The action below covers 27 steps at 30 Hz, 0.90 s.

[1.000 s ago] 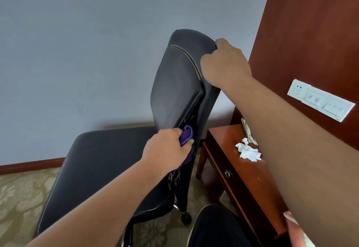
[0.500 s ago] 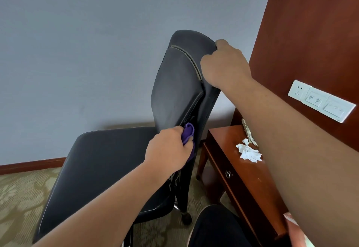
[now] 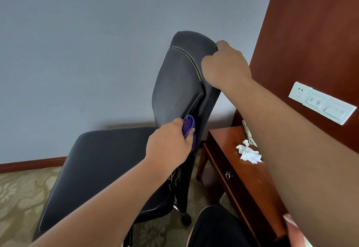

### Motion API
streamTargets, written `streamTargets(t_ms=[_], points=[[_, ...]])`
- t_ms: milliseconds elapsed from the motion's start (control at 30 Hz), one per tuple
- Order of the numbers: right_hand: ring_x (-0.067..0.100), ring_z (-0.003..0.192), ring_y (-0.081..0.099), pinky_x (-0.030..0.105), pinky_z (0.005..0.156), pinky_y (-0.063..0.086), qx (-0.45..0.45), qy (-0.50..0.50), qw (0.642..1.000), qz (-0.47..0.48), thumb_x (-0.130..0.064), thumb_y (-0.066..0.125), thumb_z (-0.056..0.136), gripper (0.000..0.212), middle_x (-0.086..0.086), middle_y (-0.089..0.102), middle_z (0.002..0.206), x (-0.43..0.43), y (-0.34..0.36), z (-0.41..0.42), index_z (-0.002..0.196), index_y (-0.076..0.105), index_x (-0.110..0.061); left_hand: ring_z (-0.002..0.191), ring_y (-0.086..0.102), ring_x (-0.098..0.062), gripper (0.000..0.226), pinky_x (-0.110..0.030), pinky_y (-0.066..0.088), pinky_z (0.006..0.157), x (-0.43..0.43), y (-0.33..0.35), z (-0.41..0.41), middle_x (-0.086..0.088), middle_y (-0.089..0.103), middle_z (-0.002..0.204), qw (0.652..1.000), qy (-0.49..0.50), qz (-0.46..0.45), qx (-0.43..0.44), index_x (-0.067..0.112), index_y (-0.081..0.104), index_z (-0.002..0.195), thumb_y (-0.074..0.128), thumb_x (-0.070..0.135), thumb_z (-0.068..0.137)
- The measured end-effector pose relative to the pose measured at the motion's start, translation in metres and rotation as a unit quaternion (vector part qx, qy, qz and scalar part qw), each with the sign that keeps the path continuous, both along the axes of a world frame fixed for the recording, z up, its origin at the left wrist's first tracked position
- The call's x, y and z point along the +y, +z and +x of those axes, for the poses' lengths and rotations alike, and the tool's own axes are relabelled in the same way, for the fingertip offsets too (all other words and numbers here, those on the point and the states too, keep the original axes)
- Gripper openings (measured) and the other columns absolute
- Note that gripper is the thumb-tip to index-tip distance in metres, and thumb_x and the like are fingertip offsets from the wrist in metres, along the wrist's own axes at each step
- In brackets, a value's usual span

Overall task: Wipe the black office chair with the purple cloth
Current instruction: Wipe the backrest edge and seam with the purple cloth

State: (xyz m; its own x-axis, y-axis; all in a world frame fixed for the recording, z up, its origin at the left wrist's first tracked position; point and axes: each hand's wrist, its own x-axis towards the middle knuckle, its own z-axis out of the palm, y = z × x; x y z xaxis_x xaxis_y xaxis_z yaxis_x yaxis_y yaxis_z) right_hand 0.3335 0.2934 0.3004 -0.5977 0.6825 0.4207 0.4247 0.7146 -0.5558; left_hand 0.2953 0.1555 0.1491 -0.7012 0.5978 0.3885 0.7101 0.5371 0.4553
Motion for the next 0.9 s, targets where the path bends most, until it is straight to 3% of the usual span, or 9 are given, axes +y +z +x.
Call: streamTargets(t_ms=[100,200,333,467,733,900], points=[[0.024,0.086,0.055,0.033,0.064,0.040,0.000,0.001,1.000,-0.003,-0.021,0.040,0.085,0.042,0.000,0.054,0.094,-0.001,-0.001,0.000,0.127,0.046,-0.015,0.066,0.059,-0.011,0.028,-0.030,0.053,0.063,-0.007,-0.015,0.000,0.013,0.054,0.072,1.000,0.003,-0.030,0.001,0.026,0.056,0.103,0.046,0.052,0.102],[0.025,0.086,0.054,0.033,0.066,0.040,0.002,0.001,1.000,-0.001,-0.020,0.040,0.085,0.041,-0.003,0.051,0.088,-0.002,0.000,-0.001,0.125,0.046,-0.015,0.069,0.063,-0.012,0.029,-0.033,0.055,0.066,-0.015,-0.016,-0.007,0.011,0.062,0.078,0.999,0.014,0.024,-0.021,0.026,0.055,0.101,0.049,0.055,0.099],[0.026,0.088,0.055,0.033,0.067,0.040,0.005,0.000,1.000,-0.001,-0.020,0.040,0.085,0.043,0.002,0.055,0.098,-0.001,0.001,-0.002,0.127,0.046,-0.015,0.072,0.064,-0.013,0.027,-0.032,0.051,0.063,-0.015,0.008,-0.016,0.010,0.065,0.083,0.993,0.004,0.116,-0.038,0.026,0.050,0.102,0.058,0.051,0.097],[0.026,0.088,0.055,0.032,0.063,0.038,0.006,0.000,1.000,-0.003,-0.020,0.040,0.084,0.044,0.002,0.058,0.101,0.000,0.000,-0.002,0.128,0.047,-0.015,0.067,0.064,-0.014,0.024,-0.033,0.052,0.060,-0.011,0.015,-0.022,0.008,0.066,0.079,0.995,-0.019,0.100,-0.023,0.026,0.048,0.098,0.057,0.048,0.098],[0.028,0.089,0.055,0.033,0.066,0.039,-0.002,-0.005,1.000,-0.004,-0.020,0.040,0.084,0.044,0.004,0.057,0.103,-0.003,0.001,0.000,0.128,0.046,-0.014,0.069,0.061,-0.015,0.024,-0.027,0.043,0.060,-0.027,-0.014,-0.037,0.004,0.065,0.077,0.975,-0.008,0.121,-0.184,0.025,0.048,0.087,0.059,0.042,0.099],[0.027,0.090,0.055,0.033,0.066,0.041,-0.002,-0.007,1.000,-0.007,-0.019,0.040,0.085,0.048,0.004,0.057,0.105,-0.007,0.002,0.001,0.132,0.045,-0.015,0.071,0.059,-0.009,0.022,-0.019,0.039,0.060,-0.017,0.015,-0.030,0.006,0.063,0.082,0.971,-0.037,0.161,-0.172,0.029,0.048,0.086,0.058,0.043,0.100]])
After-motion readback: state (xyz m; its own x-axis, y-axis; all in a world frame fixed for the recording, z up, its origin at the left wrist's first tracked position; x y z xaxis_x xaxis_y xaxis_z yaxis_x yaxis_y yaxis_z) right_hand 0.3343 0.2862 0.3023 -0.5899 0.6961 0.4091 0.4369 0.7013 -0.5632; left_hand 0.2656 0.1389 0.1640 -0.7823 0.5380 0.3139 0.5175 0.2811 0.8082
